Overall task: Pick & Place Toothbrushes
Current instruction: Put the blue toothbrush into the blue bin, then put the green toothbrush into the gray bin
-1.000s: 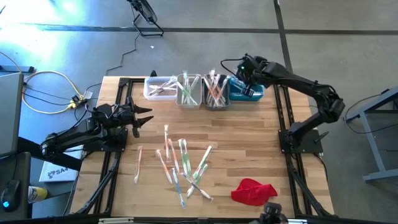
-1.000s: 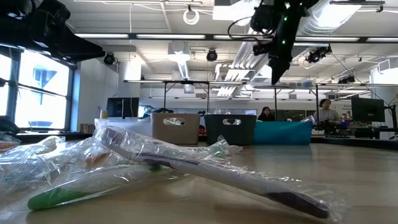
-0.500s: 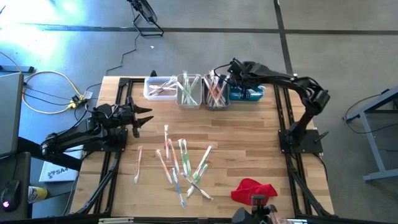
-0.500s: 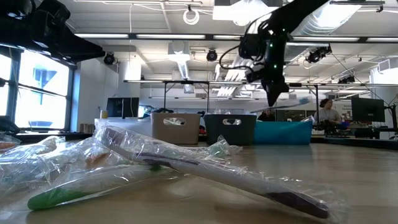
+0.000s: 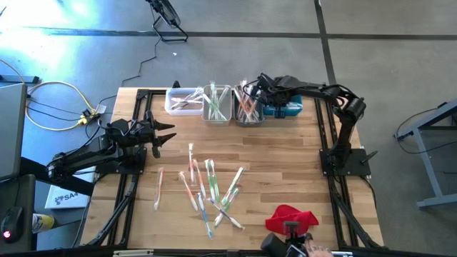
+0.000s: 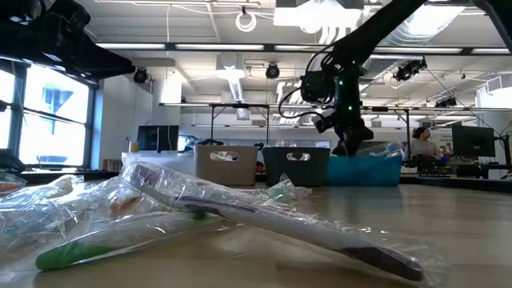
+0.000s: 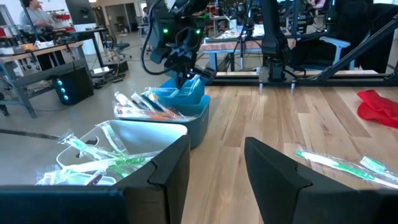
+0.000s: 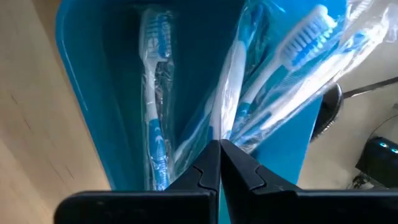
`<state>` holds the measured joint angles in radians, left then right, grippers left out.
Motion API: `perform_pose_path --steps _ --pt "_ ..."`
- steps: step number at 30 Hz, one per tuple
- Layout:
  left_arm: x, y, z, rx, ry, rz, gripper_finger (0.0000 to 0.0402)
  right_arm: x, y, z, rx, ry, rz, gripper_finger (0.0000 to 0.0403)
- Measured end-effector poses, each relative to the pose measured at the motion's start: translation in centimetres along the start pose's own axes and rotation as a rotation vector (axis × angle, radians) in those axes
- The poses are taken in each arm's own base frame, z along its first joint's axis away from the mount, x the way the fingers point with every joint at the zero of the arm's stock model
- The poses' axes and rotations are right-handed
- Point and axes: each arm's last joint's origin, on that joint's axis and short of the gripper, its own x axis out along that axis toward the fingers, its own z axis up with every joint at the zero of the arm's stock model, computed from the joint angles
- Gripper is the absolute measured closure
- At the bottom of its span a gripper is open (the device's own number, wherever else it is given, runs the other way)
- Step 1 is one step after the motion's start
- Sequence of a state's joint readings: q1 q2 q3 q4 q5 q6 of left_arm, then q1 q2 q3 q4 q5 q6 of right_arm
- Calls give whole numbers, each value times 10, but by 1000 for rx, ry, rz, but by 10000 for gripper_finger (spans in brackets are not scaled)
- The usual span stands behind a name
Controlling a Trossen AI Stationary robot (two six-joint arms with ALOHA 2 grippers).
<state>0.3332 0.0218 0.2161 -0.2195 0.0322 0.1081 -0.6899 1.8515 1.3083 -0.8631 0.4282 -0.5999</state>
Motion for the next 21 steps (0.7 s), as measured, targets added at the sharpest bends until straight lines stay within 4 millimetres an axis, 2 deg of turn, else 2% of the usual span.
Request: perform_pose_path --steps 13,17,21 --pt "0 0 0 0 0 0 252 1 0 3 27 -13 -5 398" --pt "0 0 0 0 0 0 252 0 3 4 19 -12 -15 377" --pt "0 0 0 0 0 0 252 -2 6 7 14 -10 -27 338"
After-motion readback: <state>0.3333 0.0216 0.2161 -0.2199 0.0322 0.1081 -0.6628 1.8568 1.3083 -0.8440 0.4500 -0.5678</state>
